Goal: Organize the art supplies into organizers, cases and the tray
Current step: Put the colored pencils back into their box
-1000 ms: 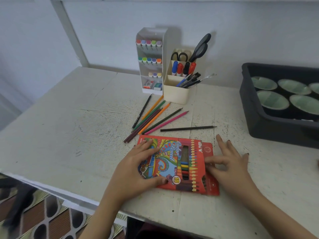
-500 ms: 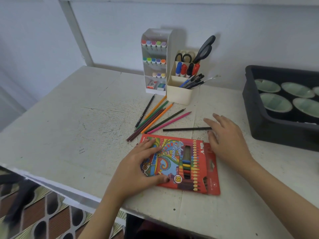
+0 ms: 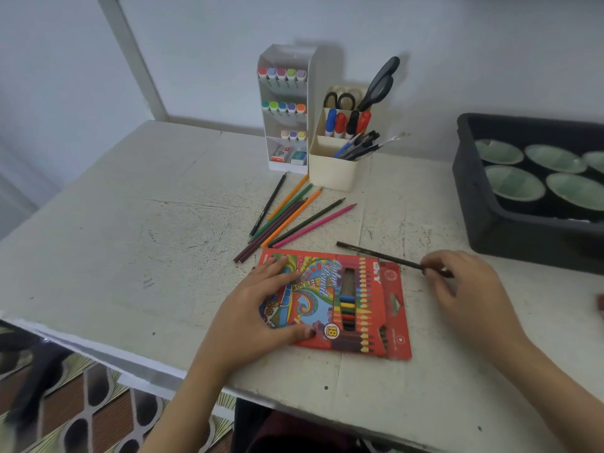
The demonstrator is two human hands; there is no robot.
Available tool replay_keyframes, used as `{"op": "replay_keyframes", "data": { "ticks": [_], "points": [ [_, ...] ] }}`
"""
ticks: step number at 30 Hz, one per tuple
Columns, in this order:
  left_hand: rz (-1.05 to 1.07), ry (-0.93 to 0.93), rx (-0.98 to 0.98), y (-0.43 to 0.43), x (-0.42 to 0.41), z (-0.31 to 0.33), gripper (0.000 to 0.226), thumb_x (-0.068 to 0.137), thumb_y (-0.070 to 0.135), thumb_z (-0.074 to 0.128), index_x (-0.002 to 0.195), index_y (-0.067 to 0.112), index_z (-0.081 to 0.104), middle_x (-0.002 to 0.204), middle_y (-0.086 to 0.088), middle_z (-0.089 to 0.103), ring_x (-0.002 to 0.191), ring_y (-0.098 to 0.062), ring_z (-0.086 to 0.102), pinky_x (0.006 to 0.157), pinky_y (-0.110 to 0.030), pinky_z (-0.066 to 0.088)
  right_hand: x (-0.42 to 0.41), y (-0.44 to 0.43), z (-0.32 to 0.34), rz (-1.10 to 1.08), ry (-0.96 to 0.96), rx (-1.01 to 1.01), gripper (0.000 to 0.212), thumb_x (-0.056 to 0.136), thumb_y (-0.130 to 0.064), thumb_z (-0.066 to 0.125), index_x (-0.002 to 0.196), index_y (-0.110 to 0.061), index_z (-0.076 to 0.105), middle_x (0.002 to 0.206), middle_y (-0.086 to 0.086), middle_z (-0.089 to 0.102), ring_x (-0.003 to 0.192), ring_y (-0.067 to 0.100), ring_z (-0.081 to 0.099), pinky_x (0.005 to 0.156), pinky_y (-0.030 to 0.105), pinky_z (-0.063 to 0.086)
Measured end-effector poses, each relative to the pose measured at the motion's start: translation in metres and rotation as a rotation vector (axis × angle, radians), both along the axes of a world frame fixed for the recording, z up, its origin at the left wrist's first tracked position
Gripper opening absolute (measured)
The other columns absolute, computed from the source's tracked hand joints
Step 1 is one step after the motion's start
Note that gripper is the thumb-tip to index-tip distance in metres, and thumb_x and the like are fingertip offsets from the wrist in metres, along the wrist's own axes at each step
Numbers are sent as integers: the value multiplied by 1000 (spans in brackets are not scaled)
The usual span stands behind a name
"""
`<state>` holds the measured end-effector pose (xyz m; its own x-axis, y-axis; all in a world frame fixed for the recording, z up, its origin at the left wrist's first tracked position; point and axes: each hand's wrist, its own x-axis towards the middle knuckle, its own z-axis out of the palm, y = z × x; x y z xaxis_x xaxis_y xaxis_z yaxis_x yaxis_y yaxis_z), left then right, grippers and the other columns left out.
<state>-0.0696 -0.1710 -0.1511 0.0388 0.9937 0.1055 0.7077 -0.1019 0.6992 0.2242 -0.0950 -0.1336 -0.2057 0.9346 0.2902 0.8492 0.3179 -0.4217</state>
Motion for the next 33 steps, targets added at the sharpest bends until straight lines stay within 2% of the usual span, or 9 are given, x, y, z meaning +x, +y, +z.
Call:
{"op": "replay_keyframes", "data": {
  "ticks": [4, 7, 10, 15, 18, 22, 24, 29, 33],
  "points": [
    [-3, -3, 2, -1, 1, 0, 79, 53, 79, 65, 125, 53, 46, 141, 35, 28, 135, 15, 18, 108, -19, 20, 24, -23, -5, -11, -17, 35, 13, 84, -7, 66, 94, -14, 69, 82, -8, 60, 75, 15, 55, 74, 38, 46],
    [-9, 6, 7, -1, 1, 1, 77, 53, 79, 64, 124, 56, 44, 140, 37, 27, 134, 17, 16, 105, -13, 17, 37, -38, -5, -12, 13, 55, 18, 84, -24, 54, 88, -16, 69, 79, -10, 58, 69, 16, 57, 68, 41, 47],
    [-11, 16, 6, -1, 1, 0, 78, 54, 77, 64, 125, 54, 45, 142, 35, 27, 134, 17, 16, 105, -12, 16, 42, -50, -2, 4, 48, 71, 26, 80, -37, 43, 86, -25, 65, 79, -14, 60, 66, 9, 58, 67, 44, 48],
    [-10, 20, 5, -2, 1, 0, 81, 54, 77, 64, 128, 50, 46, 142, 35, 27, 135, 16, 16, 105, -13, 17, 45, -62, -1, 2, 17, 79, 19, 80, -36, 42, 85, -34, 60, 82, -24, 57, 69, 5, 58, 70, 42, 44],
    [-9, 20, 7, -2, 1, 0, 82, 53, 78, 64, 128, 49, 47, 142, 35, 26, 135, 16, 16, 106, -15, 18, 42, -60, -2, 7, -27, 59, 23, 81, -35, 41, 85, -32, 64, 82, -23, 59, 72, 2, 56, 76, 38, 39],
    [-6, 13, 8, -2, 2, 1, 80, 53, 77, 65, 127, 51, 46, 142, 36, 27, 134, 17, 15, 107, -17, 18, 30, -47, 2, 29, -160, 83, 28, 83, -33, 40, 84, -29, 68, 81, -15, 63, 76, 14, 61, 85, 38, 33],
    [-5, 12, 10, -2, 2, 0, 80, 53, 77, 65, 126, 52, 46, 141, 36, 27, 134, 16, 16, 106, -15, 18, 22, -39, 2, 37, -196, 76, 29, 83, -34, 39, 85, -32, 67, 82, -16, 62, 78, 14, 59, 92, 39, 28],
    [-6, 9, 17, -2, 3, 1, 77, 53, 75, 67, 125, 54, 46, 140, 38, 27, 134, 17, 17, 103, -9, 15, -1, -25, -1, 86, -164, 37, 23, 83, -32, 46, 89, -35, 68, 85, -15, 60, 84, 11, 56, 97, 46, 29],
    [-1, 9, 11, -1, 2, 1, 78, 52, 79, 65, 124, 56, 45, 140, 38, 27, 135, 16, 17, 106, -13, 16, -22, -26, -5, 123, -108, 26, 27, 84, -40, 43, 89, -37, 69, 94, -10, 63, 94, 10, 53, 101, 47, 24]
  ]
}}
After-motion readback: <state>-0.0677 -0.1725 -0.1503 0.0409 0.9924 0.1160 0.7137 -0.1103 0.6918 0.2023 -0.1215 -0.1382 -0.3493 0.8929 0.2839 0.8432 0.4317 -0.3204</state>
